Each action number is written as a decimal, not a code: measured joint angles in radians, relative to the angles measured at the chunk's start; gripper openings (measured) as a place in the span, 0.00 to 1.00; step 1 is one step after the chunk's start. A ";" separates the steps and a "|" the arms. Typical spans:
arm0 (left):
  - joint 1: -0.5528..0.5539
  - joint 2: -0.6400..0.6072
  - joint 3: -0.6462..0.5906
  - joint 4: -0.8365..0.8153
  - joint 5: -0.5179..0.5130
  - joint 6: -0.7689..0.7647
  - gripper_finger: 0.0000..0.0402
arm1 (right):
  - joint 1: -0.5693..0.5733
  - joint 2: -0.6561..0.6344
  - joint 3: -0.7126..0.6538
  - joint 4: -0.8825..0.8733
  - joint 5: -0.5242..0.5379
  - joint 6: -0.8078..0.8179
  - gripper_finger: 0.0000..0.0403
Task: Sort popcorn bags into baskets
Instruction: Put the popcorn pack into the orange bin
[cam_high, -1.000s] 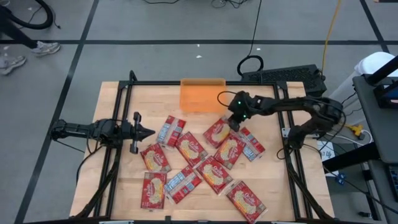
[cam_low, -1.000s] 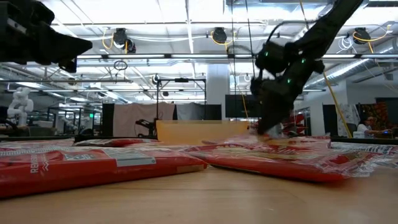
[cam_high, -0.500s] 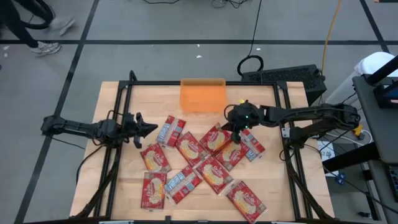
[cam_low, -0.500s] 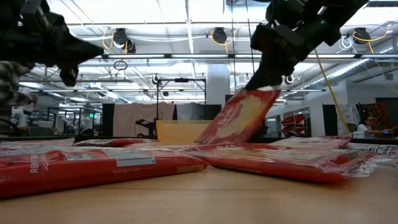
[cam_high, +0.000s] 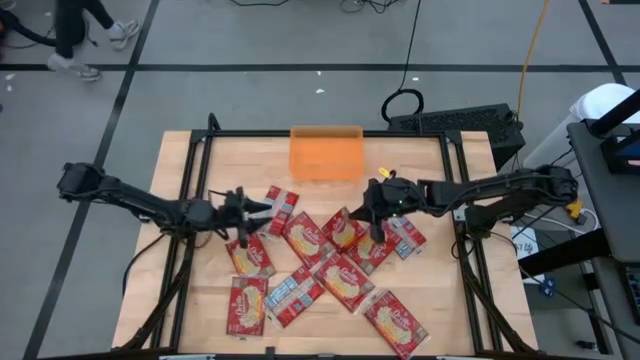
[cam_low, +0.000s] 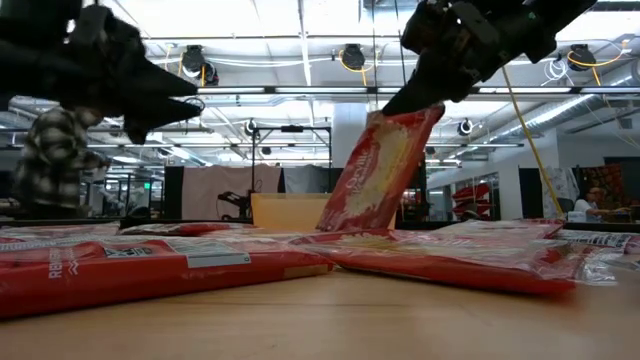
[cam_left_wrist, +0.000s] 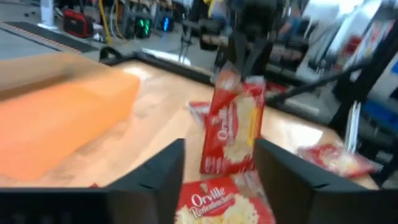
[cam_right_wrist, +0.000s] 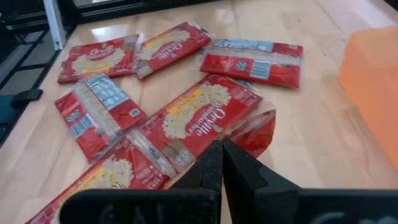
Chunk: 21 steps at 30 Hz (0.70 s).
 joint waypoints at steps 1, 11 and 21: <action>-0.001 0.044 0.031 0.005 0.002 0.000 0.57 | 0.007 0.001 0.000 0.003 0.000 -0.001 0.00; 0.017 0.504 0.343 0.001 0.004 0.173 0.82 | 0.060 0.028 0.001 0.048 0.001 -0.019 0.00; 0.178 0.753 0.555 0.004 0.354 0.224 0.74 | 0.111 0.060 0.000 0.131 -0.001 -0.054 0.00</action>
